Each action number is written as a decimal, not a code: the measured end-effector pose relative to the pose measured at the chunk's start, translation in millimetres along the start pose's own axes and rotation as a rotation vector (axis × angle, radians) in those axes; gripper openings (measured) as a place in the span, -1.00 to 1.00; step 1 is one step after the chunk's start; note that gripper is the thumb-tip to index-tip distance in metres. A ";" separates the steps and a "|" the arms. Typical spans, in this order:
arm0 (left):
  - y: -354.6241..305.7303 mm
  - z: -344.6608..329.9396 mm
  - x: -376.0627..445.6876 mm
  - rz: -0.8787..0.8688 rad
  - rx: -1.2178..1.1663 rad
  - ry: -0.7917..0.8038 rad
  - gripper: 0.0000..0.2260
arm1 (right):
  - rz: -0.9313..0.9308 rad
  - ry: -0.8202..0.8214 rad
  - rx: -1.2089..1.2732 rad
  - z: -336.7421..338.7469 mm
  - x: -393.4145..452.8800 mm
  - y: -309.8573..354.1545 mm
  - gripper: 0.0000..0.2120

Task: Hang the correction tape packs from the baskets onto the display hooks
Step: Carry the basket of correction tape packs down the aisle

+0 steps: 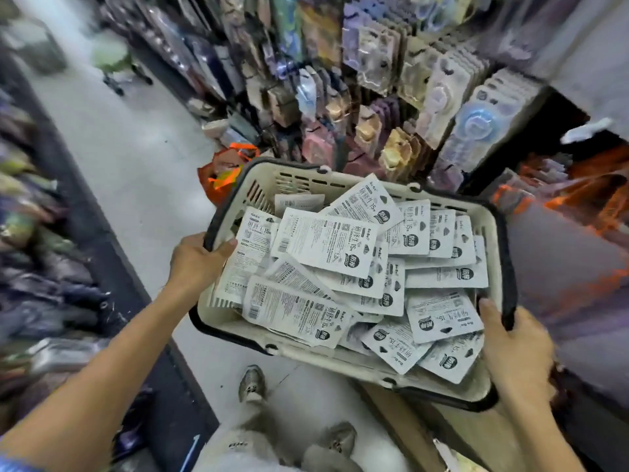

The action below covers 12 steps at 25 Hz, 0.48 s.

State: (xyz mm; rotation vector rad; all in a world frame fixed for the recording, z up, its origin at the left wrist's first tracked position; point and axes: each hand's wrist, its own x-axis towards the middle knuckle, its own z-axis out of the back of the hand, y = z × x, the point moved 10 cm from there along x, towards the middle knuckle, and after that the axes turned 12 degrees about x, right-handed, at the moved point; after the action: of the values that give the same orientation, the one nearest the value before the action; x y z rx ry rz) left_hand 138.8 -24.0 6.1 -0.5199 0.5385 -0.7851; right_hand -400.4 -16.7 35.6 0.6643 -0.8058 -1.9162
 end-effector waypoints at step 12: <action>252.9 205.0 260.0 0.386 -0.284 -0.279 -0.91 | 0.409 0.413 -0.135 -475.6 57.5 343.6 -0.59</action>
State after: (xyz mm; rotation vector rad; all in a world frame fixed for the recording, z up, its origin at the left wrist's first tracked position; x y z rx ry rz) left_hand 549.8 -24.4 -62.6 -0.7474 0.4723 -0.2610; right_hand 105.1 -315.9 -14.3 0.7171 -0.4972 -1.3866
